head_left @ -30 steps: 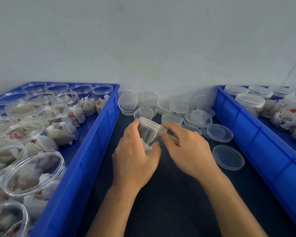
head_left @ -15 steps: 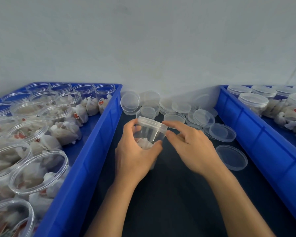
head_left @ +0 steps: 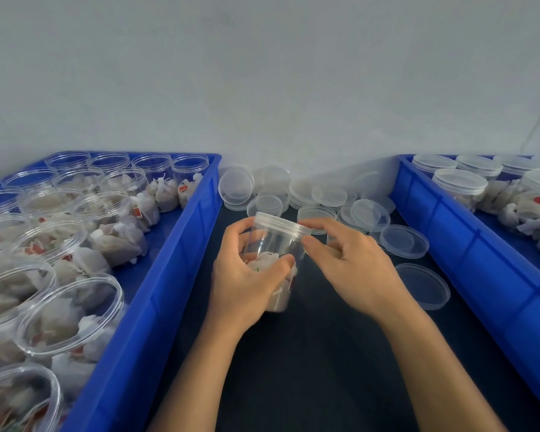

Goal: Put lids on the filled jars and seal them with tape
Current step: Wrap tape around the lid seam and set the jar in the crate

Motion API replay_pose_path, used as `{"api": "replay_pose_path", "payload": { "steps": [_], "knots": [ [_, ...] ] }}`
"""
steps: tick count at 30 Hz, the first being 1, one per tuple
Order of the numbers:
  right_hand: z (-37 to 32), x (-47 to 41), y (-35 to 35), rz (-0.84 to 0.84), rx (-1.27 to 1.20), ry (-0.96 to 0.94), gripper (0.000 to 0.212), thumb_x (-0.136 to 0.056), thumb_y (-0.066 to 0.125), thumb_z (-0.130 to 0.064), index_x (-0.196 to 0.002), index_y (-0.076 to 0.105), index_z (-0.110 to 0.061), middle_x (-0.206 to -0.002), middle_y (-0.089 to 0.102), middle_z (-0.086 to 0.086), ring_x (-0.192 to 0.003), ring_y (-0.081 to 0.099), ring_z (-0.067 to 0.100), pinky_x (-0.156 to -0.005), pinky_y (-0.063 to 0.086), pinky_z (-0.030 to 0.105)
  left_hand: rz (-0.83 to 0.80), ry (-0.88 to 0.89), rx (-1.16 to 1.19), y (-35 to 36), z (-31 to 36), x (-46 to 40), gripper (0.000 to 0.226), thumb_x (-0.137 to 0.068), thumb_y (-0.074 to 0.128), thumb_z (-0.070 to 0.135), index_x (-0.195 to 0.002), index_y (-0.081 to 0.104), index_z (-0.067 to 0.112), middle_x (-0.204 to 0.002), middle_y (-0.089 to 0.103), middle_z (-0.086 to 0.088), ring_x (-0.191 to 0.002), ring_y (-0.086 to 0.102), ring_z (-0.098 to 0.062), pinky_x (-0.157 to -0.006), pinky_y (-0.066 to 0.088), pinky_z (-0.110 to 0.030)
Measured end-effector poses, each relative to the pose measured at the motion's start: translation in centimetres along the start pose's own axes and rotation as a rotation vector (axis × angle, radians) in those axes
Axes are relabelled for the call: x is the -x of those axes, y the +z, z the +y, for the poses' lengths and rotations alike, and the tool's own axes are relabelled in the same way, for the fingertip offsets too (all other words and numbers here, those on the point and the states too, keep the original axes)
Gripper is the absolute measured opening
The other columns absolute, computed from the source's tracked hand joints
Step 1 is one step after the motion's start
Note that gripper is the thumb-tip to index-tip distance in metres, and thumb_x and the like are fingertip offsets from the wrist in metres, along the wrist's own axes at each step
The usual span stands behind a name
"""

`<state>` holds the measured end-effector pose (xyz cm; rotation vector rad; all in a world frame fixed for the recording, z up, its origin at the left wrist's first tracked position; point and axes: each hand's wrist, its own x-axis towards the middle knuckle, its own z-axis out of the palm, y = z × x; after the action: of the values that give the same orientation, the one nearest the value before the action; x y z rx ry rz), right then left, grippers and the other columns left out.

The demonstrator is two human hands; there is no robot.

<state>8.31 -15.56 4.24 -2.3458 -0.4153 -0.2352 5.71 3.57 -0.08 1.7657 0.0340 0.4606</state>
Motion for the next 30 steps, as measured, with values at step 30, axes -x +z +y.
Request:
{"api": "replay_pose_path", "payload": {
  "steps": [30],
  "knots": [
    [-0.6,0.3,0.2,-0.014,-0.002,-0.028,0.031,-0.104,0.051,-0.046,-0.13,0.058,-0.061,-0.058,0.056,-0.021,-0.059,0.05,0.004,-0.063,0.035,0.028,-0.002,-0.11,0.033,-0.8,1.0,-0.5,0.055,-0.072,0.063,0.08,-0.113,0.061,0.044,-0.104,0.074,0.027,-0.09,0.074,0.004,-0.074,0.054,-0.023]
  ]
}}
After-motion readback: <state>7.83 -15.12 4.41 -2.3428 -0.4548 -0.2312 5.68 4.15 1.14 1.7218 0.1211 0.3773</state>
